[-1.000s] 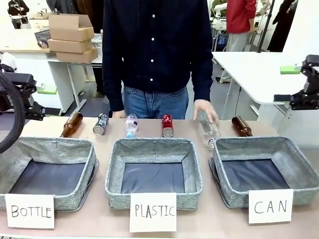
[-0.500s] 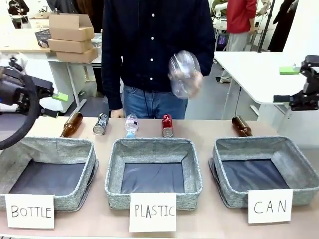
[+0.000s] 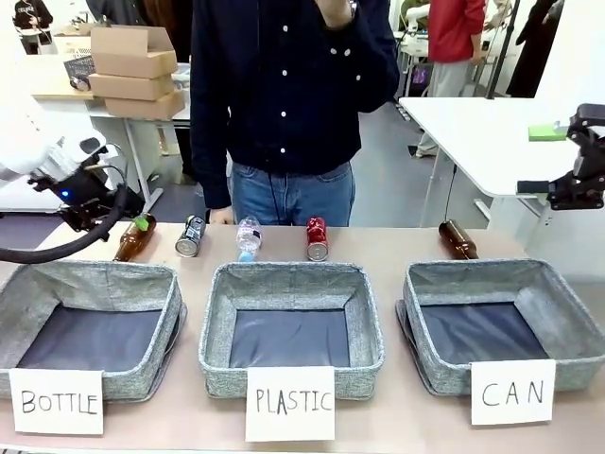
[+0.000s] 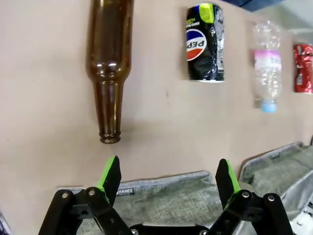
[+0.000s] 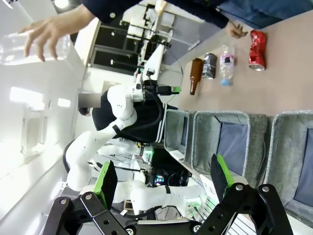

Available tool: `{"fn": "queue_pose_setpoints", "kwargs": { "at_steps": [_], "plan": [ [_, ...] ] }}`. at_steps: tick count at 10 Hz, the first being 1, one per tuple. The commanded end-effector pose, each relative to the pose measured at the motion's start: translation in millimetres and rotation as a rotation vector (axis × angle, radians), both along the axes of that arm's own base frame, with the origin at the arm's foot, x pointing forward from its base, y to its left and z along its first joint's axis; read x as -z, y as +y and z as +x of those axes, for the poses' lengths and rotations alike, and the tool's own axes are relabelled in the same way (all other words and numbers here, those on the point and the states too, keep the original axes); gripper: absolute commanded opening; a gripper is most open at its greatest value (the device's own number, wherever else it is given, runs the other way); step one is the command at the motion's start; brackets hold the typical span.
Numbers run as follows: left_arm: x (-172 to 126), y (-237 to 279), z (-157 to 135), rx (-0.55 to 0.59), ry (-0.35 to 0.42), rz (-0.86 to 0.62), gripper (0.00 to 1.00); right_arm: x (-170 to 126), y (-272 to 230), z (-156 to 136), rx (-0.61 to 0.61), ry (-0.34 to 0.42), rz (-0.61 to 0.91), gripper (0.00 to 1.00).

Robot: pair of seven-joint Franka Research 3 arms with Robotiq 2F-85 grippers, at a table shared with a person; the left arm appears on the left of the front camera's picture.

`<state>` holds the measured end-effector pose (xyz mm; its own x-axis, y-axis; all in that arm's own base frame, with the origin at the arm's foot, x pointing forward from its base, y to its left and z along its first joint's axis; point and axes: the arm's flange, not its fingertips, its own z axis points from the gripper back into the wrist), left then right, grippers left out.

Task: Sort the can waste into the basket.
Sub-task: Pick up the can waste from the table and place it in the right Fabric basket.

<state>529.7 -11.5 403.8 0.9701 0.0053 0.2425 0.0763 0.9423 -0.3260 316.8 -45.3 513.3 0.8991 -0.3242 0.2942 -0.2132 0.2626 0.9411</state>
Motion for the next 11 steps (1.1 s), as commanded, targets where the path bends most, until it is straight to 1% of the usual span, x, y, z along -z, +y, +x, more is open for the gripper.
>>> {"fn": "queue_pose_setpoints", "kwargs": {
  "at_steps": [1, 2, 3, 4, 5, 6, 7, 8, 9, 10, 11],
  "plan": [
    [-13.1, 9.7, -19.4, 0.014, -0.066, -0.091, 1.0, -3.1, 0.7, 5.6, 0.0, -0.032, 0.015, 1.0],
    [-13.1, 9.7, -19.4, 0.014, -0.066, -0.091, 1.0, -3.1, 0.7, 5.6, 0.0, -0.032, 0.015, 1.0],
    [-5.4, 1.3, -2.2, -0.003, -0.017, -0.025, 1.0, -3.1, 0.7, 5.6, 0.0, -0.032, 0.015, 1.0],
    [-16.6, -15.7, 15.7, 0.005, -0.084, -0.07, 1.0, -3.1, 0.7, 5.6, 0.0, -0.032, 0.015, 1.0],
    [-22.4, -34.3, 41.5, -0.013, -0.132, -0.068, 1.0, -3.1, 0.7, 5.6, 0.0, -0.032, 0.015, 1.0],
    [-19.5, -53.8, 68.9, 0.011, -0.114, -0.046, 1.0, -3.1, 0.7, 5.6, 0.0, -0.032, 0.015, 1.0],
    [-8.4, -76.1, 93.0, 0.011, -0.087, -0.011, 1.0, -3.1, 0.7, 5.6, 0.0, -0.032, 0.015, 1.0],
    [5.2, -91.5, 105.9, -0.004, -0.062, 0.046, 1.0, -3.1, 0.7, 5.6, 0.0, -0.032, 0.015, 1.0],
    [20.1, -102.5, 113.1, 0.014, -0.013, 0.066, 1.0, -3.1, 0.7, 5.6, 0.0, -0.032, 0.015, 1.0],
    [33.4, -109.1, 118.5, -0.022, 0.014, 0.099, 1.0, -3.1, 0.7, 5.6, 0.0, -0.032, 0.015, 1.0],
    [46.2, -114.1, 121.0, -0.035, 0.033, 0.13, 1.0, -3.1, 0.7, 5.6, 0.0, -0.032, 0.015, 1.0]
  ]
}}
